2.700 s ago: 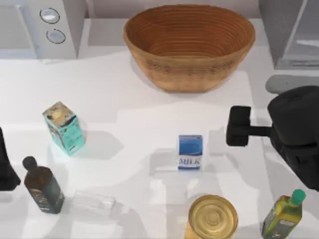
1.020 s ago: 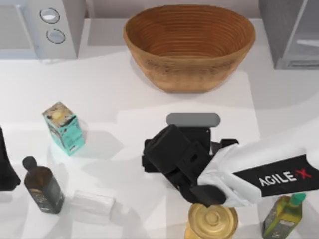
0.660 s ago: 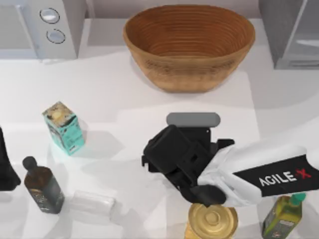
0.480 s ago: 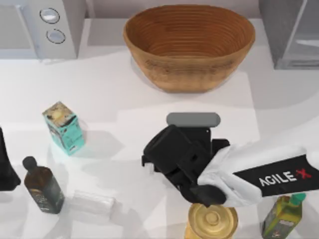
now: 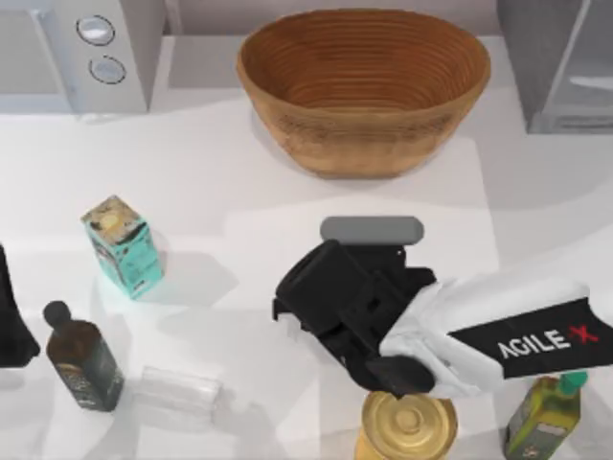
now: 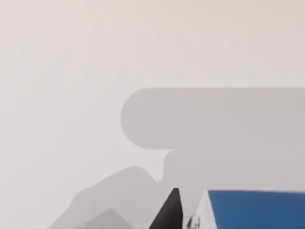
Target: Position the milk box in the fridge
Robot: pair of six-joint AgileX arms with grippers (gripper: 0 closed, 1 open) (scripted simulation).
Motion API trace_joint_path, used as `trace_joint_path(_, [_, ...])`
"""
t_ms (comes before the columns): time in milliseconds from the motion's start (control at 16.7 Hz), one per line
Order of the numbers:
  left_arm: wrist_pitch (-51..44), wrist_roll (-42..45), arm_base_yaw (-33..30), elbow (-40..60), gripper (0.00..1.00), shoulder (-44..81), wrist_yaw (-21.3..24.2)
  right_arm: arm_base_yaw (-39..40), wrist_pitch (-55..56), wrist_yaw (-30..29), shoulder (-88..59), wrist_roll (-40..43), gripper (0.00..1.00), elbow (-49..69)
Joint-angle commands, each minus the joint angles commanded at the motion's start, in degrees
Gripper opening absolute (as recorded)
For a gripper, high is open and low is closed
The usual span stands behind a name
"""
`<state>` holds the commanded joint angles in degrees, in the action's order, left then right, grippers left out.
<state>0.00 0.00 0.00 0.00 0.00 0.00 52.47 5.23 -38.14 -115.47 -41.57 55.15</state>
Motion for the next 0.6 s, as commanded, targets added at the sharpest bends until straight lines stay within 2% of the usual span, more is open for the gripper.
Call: trace_joint_path(600, [0.0, 0.0, 0.0, 0.0, 1.0, 0.0, 0.0, 0.1, 0.3, 1.0, -0.1, 1.3, 0.0, 0.9])
